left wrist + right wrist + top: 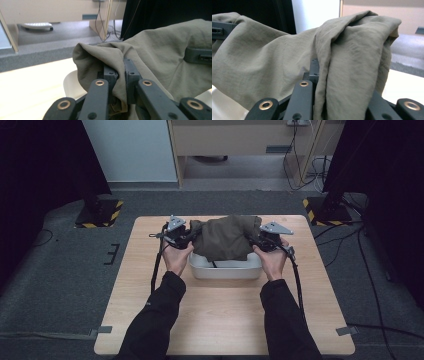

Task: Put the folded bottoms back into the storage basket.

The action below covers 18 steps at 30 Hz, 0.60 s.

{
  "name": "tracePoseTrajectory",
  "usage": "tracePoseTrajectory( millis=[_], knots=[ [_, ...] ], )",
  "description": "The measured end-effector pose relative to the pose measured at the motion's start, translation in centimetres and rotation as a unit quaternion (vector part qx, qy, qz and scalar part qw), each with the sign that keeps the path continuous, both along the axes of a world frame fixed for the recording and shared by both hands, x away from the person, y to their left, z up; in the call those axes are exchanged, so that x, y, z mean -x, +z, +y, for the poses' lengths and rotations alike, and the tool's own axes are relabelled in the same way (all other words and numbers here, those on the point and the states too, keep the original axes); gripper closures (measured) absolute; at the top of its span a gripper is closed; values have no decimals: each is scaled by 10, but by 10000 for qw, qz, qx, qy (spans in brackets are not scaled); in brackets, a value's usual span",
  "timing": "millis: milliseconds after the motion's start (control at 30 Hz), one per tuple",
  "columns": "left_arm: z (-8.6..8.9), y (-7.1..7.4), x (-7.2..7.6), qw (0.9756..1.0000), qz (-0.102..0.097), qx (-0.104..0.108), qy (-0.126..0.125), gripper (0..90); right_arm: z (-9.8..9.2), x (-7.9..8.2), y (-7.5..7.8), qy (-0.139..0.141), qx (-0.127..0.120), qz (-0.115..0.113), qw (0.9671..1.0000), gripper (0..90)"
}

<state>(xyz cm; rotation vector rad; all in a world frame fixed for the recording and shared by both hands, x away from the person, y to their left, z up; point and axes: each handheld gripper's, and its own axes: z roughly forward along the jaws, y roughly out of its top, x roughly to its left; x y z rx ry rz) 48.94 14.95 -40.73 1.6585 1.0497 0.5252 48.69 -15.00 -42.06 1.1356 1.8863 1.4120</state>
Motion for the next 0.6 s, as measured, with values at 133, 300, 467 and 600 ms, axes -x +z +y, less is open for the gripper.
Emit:
tracePoseTrajectory(
  millis=[133,300,467,600],
  knots=[
    [-4,-13,-6,9997,202,-134,-14,837,0,-5,-13,-70,92,211,9997,776],
    [-8,-21,-9,9989,366,-275,-33,837,0,-9,-26,-139,181,435,9988,774],
    [-11,-32,-14,9966,644,-511,-10,834,5,-13,-34,-177,370,644,9971,769],
    [-15,-40,-17,9939,798,-750,-92,823,9,-17,-42,-207,671,836,9940,758]
  ],
)
